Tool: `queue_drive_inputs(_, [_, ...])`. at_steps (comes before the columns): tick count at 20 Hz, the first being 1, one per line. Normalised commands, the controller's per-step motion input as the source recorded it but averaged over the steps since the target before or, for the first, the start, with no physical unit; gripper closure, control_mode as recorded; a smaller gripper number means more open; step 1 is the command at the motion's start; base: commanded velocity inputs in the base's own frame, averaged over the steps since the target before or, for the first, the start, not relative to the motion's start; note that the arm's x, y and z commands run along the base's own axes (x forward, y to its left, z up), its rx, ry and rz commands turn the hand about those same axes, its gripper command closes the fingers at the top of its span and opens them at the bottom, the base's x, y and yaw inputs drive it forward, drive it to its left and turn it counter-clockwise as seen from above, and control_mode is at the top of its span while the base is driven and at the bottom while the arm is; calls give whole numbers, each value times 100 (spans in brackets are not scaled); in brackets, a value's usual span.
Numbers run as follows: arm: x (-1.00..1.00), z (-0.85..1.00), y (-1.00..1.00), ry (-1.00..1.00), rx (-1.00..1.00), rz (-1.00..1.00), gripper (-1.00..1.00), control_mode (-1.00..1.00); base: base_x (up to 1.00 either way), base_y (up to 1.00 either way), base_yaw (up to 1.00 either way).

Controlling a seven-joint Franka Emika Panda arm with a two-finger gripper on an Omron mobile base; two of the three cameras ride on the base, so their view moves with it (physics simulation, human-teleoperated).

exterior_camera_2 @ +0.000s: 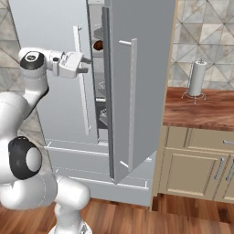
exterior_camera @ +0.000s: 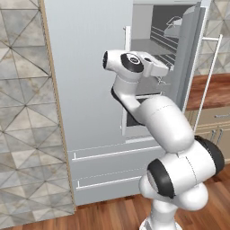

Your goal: Retrieve the steak from the fridge and place it on the saucepan with marinade on the stove.

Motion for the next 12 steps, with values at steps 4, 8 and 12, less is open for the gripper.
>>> queue_drive_inputs(4, [38, -11, -19, 0, 0, 5, -100, -100, 0, 0, 0])
queue_drive_inputs(8, [20, -7, -26, -1, 0, 2, -100, -100, 0, 0, 0])
queue_drive_inputs(12, [0, 0, -35, -1, 0, 0, -100, -100, 0, 0, 0])
